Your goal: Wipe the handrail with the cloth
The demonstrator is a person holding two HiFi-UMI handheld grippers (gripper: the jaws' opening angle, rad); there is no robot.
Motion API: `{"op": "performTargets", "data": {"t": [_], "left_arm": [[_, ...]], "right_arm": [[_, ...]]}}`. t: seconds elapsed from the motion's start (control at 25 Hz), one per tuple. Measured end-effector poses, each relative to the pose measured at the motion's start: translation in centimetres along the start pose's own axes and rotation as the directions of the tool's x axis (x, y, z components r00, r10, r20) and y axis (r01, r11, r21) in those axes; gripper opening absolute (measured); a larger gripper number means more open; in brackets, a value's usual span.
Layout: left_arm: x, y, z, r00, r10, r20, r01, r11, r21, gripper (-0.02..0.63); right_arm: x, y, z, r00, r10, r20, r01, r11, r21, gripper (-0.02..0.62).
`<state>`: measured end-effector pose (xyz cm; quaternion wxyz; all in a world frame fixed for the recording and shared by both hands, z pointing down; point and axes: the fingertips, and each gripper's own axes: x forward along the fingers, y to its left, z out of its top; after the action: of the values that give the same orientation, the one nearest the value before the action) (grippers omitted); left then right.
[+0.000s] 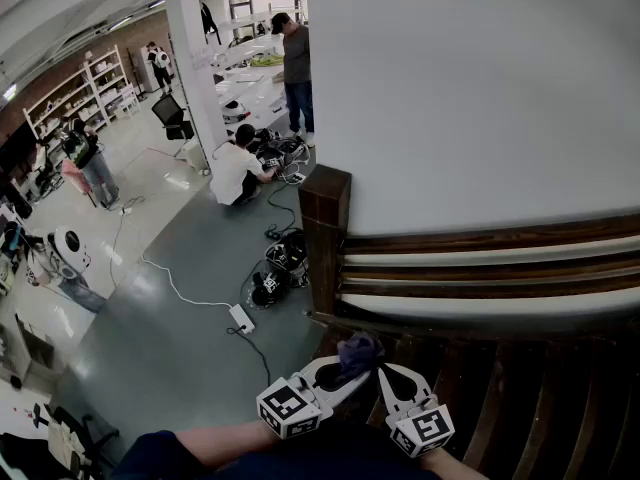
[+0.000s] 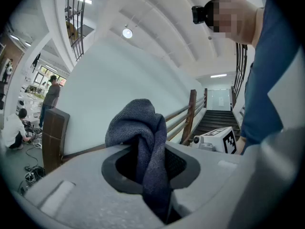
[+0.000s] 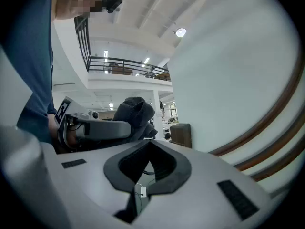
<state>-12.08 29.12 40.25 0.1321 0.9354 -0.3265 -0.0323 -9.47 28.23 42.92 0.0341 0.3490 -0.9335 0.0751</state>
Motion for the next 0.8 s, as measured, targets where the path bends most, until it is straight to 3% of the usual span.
{"op": "performTargets", "data": {"t": [0.52, 0.8], "left_arm": [[0.1, -1.2, 0.3, 1.000, -0.023, 0.007, 0.023, 1.000, 0.000, 0.083], [0.3, -0.9, -1.6, 0.999, -0.033, -0.012, 0.032, 0.999, -0.038, 0.083]], "right_arm": [[-1.7, -0.2, 0.6, 0.999, -0.041, 0.013, 0.041, 0.999, 0.011, 0.008], [-2.5, -1.2, -1.2, 0.995, -0.094, 0.014, 0.094, 0.995, 0.035, 0.009]]}}
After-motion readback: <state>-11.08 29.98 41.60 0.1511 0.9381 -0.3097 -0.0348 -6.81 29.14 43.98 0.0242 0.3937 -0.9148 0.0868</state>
